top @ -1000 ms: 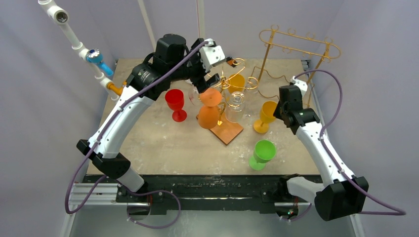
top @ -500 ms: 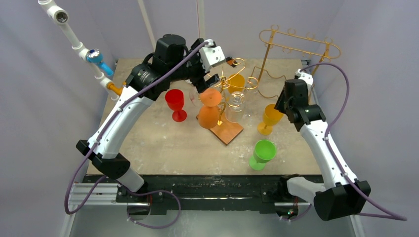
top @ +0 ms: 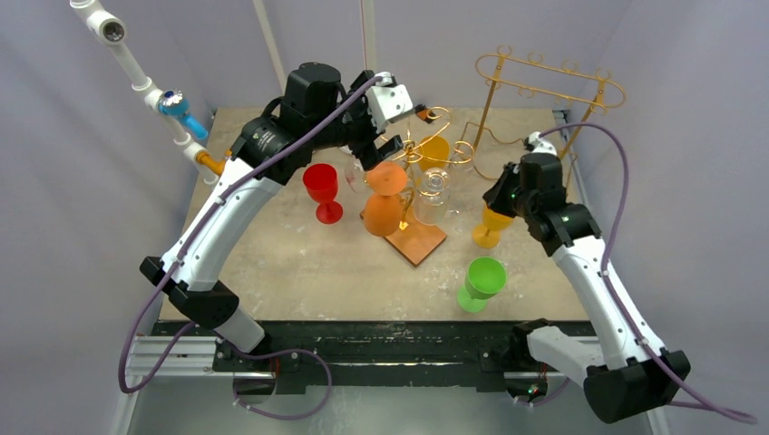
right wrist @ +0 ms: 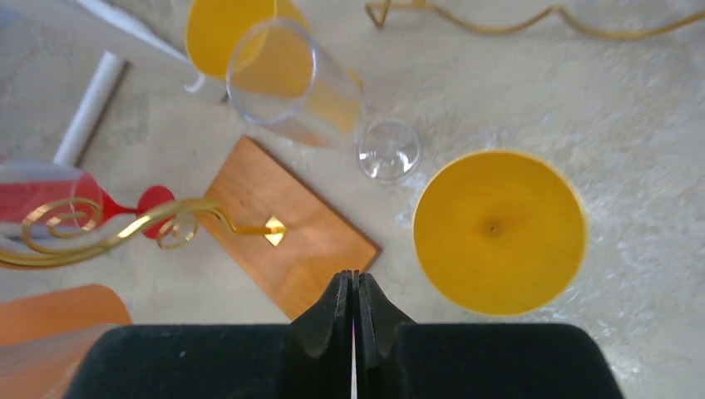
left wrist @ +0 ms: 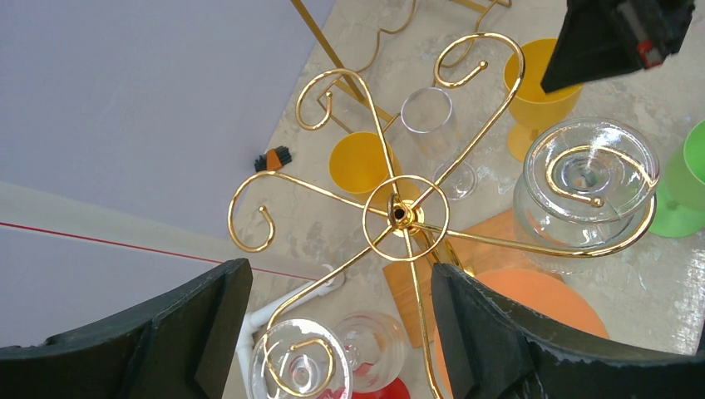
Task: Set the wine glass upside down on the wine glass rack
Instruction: Move the wine glass to the center of the board, then adjust the wine rack at the center of the board.
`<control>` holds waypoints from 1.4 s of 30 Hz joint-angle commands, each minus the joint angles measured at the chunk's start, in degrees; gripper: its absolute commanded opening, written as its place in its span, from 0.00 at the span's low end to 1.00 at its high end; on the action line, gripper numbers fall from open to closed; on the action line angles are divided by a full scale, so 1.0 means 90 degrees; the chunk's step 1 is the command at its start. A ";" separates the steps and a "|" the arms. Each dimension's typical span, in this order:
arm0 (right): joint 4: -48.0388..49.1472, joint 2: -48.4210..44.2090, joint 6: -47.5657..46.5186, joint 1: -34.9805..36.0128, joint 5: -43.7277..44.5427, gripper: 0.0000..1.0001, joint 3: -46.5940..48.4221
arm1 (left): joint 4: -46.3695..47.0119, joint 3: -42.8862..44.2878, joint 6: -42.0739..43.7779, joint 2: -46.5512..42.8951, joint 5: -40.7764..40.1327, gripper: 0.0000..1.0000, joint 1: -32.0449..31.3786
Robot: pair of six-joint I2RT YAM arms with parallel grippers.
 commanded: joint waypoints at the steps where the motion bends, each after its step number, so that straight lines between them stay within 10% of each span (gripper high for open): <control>1: 0.0461 0.0107 0.0424 0.0352 -0.0495 0.06 -0.0735 | 0.0031 0.0136 -0.0254 0.0046 -0.0202 0.84 -0.0009; 42: 0.3947 0.2990 0.1267 0.0908 0.0318 0.00 -0.2393 | 0.0065 0.0370 -0.0320 0.0891 0.0284 0.73 -0.0004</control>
